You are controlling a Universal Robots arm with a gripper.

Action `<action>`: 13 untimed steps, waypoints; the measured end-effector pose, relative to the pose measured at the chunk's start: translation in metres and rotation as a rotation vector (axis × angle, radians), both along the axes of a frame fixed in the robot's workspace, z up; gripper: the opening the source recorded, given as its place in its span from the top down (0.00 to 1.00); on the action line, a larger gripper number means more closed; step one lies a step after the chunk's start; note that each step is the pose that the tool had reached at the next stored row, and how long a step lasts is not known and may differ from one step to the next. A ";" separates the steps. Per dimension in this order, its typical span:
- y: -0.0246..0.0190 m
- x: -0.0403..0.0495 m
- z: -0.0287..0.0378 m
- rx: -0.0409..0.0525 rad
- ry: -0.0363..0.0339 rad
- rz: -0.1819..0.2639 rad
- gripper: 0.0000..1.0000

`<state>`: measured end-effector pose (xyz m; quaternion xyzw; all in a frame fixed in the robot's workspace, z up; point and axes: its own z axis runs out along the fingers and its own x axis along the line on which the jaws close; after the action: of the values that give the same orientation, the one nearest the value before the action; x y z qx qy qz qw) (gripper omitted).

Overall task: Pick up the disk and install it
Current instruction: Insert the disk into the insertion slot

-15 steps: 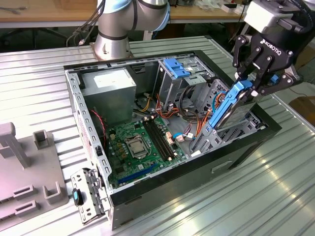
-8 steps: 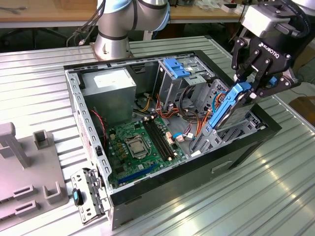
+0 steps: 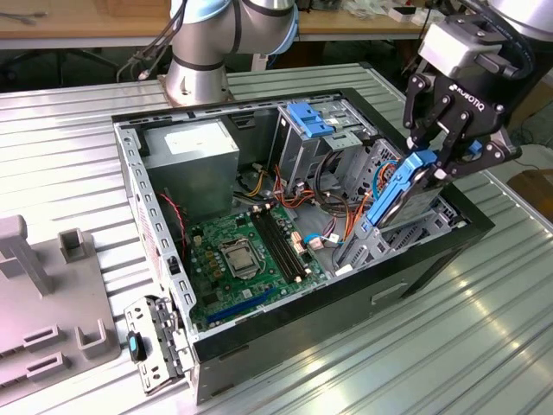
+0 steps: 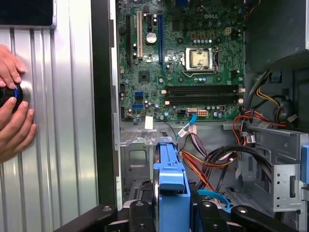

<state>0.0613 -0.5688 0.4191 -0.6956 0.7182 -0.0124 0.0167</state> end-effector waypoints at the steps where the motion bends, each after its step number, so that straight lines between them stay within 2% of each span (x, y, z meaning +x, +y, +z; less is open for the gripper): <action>1: 0.0000 0.0000 -0.0010 0.0001 0.0000 0.000 0.63; 13: -0.0006 0.0000 -0.0165 0.0001 0.0000 0.000 0.63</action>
<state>0.0613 -0.5694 0.4026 -0.6956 0.7182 -0.0124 0.0167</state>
